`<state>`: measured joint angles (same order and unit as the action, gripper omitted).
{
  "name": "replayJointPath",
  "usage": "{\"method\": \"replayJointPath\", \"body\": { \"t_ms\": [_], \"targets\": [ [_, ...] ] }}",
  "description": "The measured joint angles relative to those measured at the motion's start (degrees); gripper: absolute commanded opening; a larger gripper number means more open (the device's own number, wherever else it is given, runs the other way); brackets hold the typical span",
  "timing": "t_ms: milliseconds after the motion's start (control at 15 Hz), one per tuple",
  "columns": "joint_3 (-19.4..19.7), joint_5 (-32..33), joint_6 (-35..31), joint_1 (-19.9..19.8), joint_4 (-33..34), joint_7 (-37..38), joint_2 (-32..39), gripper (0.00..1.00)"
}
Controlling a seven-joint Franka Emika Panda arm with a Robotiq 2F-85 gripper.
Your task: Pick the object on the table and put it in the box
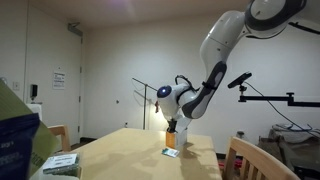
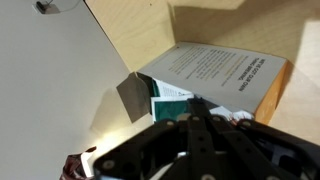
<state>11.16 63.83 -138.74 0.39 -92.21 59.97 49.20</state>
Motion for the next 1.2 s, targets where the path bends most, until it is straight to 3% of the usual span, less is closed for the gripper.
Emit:
{"method": "replayJointPath", "body": {
  "t_ms": [333, 600, 1200],
  "targets": [
    [1.6, 0.5, -4.3, -0.4, -0.5, 2.0, -0.1, 0.0],
    [3.6, 4.5, -7.9, -0.5, -2.3, 7.8, -0.6, 0.0],
    [4.1, 10.1, -8.6, -0.5, -3.8, 14.4, -1.0, 0.01]
  ]
}}
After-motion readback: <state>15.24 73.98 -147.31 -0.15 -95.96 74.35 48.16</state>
